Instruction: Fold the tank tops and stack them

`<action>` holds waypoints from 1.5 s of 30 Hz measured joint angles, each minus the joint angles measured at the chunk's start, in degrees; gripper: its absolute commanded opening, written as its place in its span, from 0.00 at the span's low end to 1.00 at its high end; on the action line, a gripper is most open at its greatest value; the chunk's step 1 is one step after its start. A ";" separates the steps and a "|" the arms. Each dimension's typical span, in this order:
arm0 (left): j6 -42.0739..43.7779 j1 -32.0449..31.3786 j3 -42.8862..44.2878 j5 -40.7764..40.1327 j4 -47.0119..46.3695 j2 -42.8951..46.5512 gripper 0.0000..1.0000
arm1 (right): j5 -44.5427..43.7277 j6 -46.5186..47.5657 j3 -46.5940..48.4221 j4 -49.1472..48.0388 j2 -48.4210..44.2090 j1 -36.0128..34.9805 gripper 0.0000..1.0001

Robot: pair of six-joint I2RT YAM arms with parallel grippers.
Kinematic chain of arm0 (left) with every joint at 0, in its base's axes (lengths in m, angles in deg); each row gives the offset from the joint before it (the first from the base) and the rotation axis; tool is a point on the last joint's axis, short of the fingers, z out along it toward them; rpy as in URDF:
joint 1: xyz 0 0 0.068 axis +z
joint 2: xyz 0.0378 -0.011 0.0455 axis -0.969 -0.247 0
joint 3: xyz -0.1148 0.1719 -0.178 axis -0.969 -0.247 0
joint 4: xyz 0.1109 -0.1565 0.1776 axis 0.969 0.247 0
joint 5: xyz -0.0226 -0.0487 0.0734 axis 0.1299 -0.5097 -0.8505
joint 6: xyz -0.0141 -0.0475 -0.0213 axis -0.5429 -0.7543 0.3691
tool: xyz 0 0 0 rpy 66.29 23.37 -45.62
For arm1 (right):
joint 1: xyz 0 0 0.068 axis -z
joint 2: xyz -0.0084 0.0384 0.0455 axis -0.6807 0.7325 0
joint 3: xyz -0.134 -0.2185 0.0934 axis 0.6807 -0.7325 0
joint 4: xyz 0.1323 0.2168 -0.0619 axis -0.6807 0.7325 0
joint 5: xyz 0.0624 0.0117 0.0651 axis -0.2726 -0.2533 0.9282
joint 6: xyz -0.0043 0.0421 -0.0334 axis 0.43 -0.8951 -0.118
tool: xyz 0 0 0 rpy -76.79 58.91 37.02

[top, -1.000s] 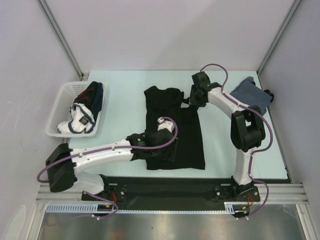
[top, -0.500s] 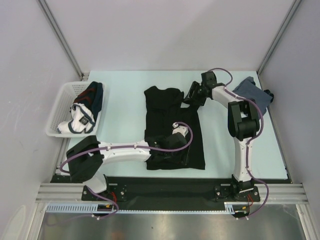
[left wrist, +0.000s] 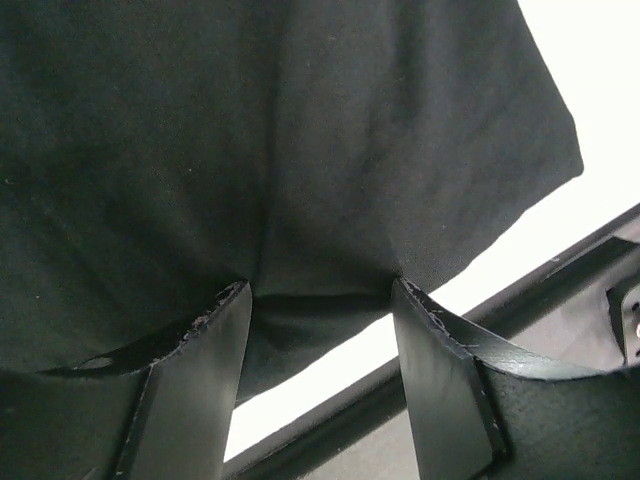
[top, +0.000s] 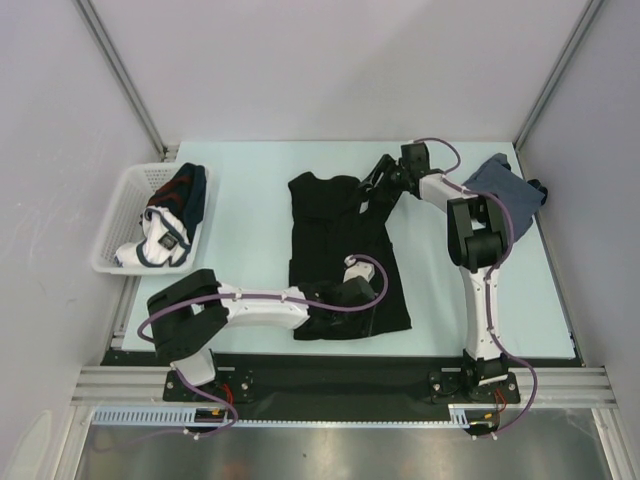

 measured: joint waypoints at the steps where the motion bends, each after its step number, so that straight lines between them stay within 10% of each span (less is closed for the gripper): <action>1: -0.33 -0.39 0.00 -0.68 -0.04 -0.28 0.64 | 0.15 -0.70 0.44 -0.87 0.52 0.02 0.67; 30: -2.32 -6.47 2.91 -11.15 0.31 -3.65 0.61 | -7.34 -5.51 12.26 -2.84 4.02 1.90 0.67; 37: -1.51 -6.49 -1.09 -9.35 -4.59 -1.22 0.61 | -8.52 -2.64 12.02 -1.68 1.31 1.44 0.03; 45: -1.25 -6.93 -4.15 -7.48 -8.76 0.33 0.62 | -7.91 -1.38 12.02 -1.92 1.16 0.55 0.00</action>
